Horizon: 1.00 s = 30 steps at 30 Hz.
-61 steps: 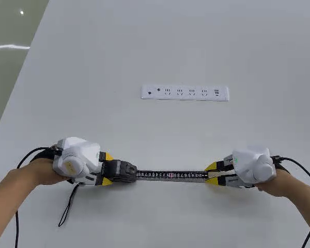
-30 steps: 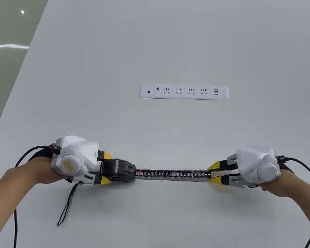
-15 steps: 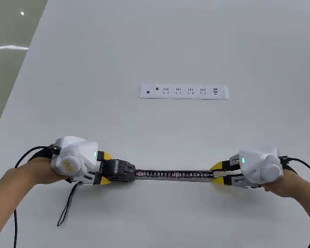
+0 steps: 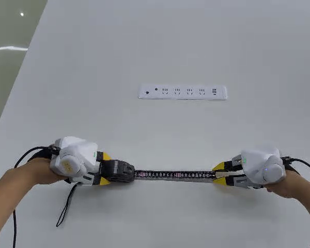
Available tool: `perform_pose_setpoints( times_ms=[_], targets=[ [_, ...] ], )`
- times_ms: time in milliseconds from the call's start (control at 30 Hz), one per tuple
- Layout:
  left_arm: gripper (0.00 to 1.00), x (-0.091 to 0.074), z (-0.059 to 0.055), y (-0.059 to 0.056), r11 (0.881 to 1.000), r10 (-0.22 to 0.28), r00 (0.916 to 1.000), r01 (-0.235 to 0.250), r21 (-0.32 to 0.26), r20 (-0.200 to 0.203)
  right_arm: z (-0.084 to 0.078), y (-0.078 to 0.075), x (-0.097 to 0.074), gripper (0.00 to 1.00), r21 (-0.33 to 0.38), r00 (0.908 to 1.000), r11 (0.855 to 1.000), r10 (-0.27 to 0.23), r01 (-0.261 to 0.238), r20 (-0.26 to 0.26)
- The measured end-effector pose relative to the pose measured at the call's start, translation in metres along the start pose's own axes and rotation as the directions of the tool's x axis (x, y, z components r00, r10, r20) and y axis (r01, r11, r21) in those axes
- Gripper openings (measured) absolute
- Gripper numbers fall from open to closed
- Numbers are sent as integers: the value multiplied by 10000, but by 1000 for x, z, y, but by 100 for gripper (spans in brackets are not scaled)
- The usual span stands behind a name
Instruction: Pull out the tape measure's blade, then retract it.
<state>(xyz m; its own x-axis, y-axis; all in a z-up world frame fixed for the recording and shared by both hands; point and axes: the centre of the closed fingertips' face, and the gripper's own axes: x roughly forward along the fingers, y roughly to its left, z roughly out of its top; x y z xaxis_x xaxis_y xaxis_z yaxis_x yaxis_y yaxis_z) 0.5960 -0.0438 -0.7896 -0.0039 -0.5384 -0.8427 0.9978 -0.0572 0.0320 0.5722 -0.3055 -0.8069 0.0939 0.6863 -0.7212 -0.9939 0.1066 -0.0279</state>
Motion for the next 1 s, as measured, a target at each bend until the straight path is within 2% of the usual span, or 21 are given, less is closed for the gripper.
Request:
perform_pose_setpoints(
  times_ms=[567, 1000],
  targets=[
    [27, 1, 1, 0, 10000, 25, 10000, -26, -37, -9, -3, -1, 1, 11, 37, 9999, 10000, 35, -34, -156],
    [28, 1, 0, 0, 9999, -94, 9994, 96, 48, -345, -3, -4, 3, 12, 156, 9995, 9999, 50, -45, -314]
  ],
)
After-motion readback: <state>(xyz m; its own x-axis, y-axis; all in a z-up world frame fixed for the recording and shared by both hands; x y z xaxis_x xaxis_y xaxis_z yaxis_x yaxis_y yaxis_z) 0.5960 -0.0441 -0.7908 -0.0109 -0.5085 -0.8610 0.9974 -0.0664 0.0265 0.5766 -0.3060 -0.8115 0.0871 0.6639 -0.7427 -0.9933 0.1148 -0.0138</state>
